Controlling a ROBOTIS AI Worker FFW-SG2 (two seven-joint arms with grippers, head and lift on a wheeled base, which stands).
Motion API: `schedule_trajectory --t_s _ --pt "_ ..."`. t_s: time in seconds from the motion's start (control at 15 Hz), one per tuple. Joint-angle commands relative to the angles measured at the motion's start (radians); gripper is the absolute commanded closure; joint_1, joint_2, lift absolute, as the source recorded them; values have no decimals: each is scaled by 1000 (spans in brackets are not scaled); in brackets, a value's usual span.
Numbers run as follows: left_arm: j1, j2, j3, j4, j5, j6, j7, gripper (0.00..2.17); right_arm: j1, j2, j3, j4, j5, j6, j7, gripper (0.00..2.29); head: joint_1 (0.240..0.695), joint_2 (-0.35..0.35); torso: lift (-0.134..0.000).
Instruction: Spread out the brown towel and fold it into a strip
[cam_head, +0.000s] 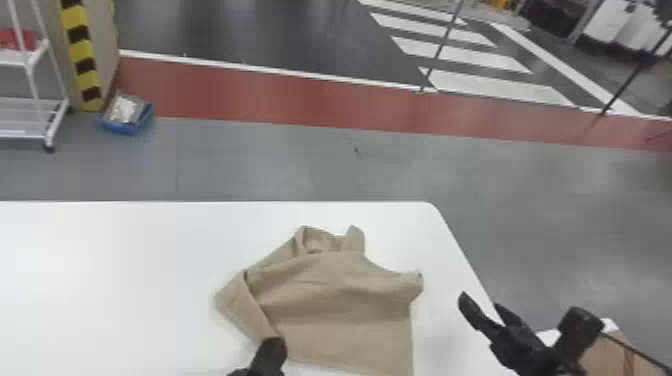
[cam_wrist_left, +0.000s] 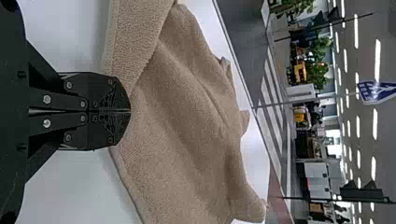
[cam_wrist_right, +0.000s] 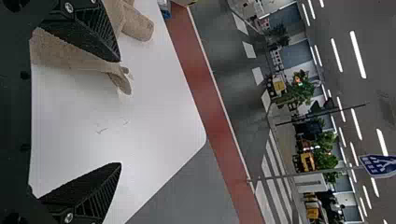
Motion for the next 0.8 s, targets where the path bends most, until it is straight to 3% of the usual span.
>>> schedule_trajectory --t_s 0.0,0.27,0.73 --pt "0 -4 29 1 -4 1 0 2061 0 2 4 -7 1 5 -1 90 695 -350 0" --pt "0 -4 95 -1 -23 1 -1 2064 0 14 10 -25 2 11 -3 90 695 -350 0" --pt "-5 26 188 4 -30 1 -1 2064 6 26 12 -59 2 38 2 90 695 -350 0"
